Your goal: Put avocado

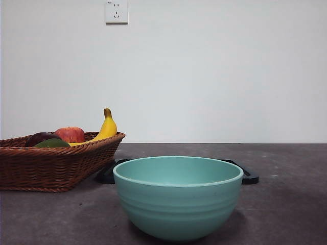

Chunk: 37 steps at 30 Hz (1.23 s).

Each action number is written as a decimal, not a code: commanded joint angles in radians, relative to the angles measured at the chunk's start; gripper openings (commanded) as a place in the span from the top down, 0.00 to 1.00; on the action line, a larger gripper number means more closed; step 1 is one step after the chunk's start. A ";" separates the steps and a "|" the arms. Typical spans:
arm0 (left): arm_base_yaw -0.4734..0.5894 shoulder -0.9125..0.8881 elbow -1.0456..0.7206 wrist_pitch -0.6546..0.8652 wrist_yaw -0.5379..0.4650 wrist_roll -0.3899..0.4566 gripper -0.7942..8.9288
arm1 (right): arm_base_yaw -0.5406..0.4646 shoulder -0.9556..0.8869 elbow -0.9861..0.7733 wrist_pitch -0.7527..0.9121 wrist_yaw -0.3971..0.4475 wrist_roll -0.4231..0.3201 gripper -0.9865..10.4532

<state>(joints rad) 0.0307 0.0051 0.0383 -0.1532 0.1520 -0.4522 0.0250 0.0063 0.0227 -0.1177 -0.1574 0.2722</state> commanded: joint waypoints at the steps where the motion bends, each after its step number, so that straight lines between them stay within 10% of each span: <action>1: 0.002 0.003 0.051 -0.005 0.015 -0.068 0.91 | -0.001 -0.002 0.051 0.001 -0.003 0.048 0.91; 12: 0.002 0.173 0.304 -0.211 0.121 0.001 0.91 | -0.001 0.122 0.327 -0.210 -0.051 0.051 0.91; 25: -0.014 0.539 0.660 -0.572 0.388 0.287 0.91 | 0.035 0.549 0.719 -0.589 -0.298 -0.151 0.91; 37: -0.211 0.694 0.805 -0.808 0.425 0.385 0.91 | 0.381 0.806 0.925 -0.812 -0.317 -0.229 0.91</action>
<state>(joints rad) -0.1799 0.6937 0.8219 -0.9672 0.5747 -0.0872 0.4046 0.8066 0.9283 -0.9329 -0.4713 0.0566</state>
